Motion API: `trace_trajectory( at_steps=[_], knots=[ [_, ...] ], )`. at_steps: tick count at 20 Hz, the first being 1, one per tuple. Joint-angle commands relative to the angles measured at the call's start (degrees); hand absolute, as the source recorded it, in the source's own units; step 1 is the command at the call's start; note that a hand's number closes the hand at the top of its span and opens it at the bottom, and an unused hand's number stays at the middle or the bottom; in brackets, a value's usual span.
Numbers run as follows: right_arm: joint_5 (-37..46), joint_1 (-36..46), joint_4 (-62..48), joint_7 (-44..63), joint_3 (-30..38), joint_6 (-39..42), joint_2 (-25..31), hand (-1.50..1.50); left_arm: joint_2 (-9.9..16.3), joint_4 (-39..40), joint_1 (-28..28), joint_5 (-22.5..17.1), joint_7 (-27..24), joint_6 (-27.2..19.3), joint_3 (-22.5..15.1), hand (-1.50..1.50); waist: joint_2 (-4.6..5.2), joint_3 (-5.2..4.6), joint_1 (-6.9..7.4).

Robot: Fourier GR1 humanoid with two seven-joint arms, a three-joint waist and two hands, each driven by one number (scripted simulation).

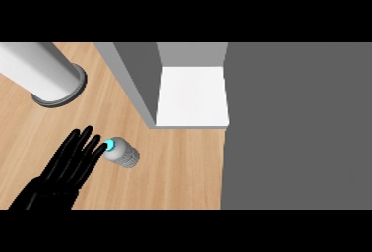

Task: Pick up the bottled water, place it into the cabinet and close the cabinet

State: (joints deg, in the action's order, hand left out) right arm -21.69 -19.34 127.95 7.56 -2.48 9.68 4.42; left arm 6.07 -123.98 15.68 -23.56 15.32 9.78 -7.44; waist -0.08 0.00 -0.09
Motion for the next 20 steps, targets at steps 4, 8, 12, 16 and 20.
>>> trace_trajectory(
  at_steps=[4, 8, 12, 16, 20],
  knots=[
    [-2.49, -4.82, 7.87, 5.34, -0.93, -0.51, -0.17, -1.5, -0.62, -5.59, 8.67, 0.37, -0.6, 1.93, -1.3, -1.5, -0.05, 0.0, 0.25],
    [0.9, -9.69, 3.83, -2.57, -2.44, 3.98, -2.14, -1.5, 0.66, 0.98, 5.58, -2.19, -2.76, 5.5, 3.82, -1.5, -0.01, 0.01, -0.07],
    [-0.62, -4.19, -0.77, -2.78, 1.2, 4.28, -1.28, -1.5, 1.6, 3.97, 7.74, -3.76, -7.4, 10.37, 7.67, -1.5, 0.04, 0.0, 0.2],
    [6.51, -12.01, 4.43, -4.46, -7.07, 4.82, -4.29, -1.5, 3.6, 2.81, 9.66, -7.51, -7.79, 13.65, 11.75, -1.5, -0.06, -0.02, 0.09],
    [-1.01, -10.66, -1.12, -8.46, 1.29, 9.13, -1.23, -1.5, 2.65, 8.69, 2.64, -6.81, -7.09, 10.98, 13.88, -1.5, 0.05, 0.02, -0.21]
  ],
)
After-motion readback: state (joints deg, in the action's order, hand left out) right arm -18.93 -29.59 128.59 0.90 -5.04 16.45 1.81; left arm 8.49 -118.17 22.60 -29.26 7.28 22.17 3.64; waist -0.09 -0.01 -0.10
